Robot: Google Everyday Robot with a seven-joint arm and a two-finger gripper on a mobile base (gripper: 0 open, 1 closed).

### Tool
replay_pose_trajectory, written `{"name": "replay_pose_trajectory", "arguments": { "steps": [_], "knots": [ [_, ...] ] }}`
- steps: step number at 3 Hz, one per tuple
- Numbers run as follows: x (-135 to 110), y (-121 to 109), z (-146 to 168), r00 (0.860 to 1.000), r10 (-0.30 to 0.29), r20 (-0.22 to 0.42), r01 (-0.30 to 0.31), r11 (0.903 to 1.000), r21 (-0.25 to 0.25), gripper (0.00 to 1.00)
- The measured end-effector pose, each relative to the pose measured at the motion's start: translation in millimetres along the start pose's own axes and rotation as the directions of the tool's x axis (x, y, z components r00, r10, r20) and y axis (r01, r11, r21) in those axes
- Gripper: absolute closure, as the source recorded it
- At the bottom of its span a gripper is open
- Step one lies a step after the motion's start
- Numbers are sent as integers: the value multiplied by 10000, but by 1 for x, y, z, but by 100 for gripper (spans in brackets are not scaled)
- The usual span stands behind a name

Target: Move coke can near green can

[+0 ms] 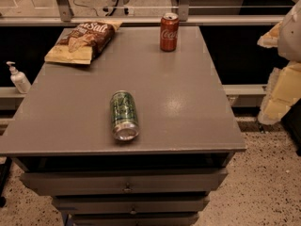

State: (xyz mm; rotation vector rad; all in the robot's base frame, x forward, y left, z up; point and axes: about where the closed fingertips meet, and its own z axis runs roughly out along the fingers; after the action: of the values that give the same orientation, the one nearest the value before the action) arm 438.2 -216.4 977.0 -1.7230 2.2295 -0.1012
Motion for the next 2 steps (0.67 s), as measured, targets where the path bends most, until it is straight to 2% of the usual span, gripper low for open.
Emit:
{"name": "replay_pose_trajectory", "arguments": {
  "steps": [2],
  "knots": [
    [0,-8,2,9998,100,164,-103,9998,184,0]
  ]
}}
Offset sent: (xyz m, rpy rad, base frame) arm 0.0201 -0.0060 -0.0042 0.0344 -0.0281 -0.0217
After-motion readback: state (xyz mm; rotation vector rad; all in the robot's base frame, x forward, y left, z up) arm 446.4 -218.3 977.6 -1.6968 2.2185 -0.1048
